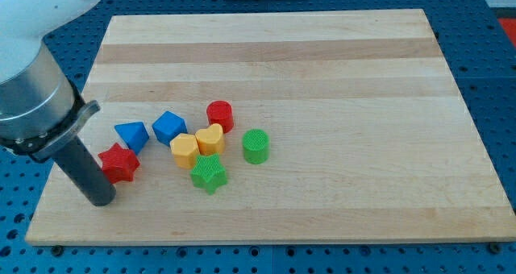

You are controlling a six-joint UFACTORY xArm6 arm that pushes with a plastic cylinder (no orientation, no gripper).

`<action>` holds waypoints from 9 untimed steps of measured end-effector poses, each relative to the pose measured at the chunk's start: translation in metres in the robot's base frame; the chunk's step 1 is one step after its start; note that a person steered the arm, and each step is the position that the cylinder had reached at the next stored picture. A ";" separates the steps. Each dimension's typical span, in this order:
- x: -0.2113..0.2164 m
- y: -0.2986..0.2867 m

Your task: Slide the red star along with the blue triangle to the blue cube

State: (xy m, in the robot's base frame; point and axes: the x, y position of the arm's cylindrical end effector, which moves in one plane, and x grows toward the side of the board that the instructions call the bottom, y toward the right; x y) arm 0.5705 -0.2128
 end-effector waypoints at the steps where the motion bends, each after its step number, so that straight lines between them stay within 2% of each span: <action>1: -0.001 0.007; 5: -0.033 0.000; 8: -0.124 -0.031; 9: -0.132 -0.031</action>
State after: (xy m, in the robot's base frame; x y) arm 0.4388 -0.2434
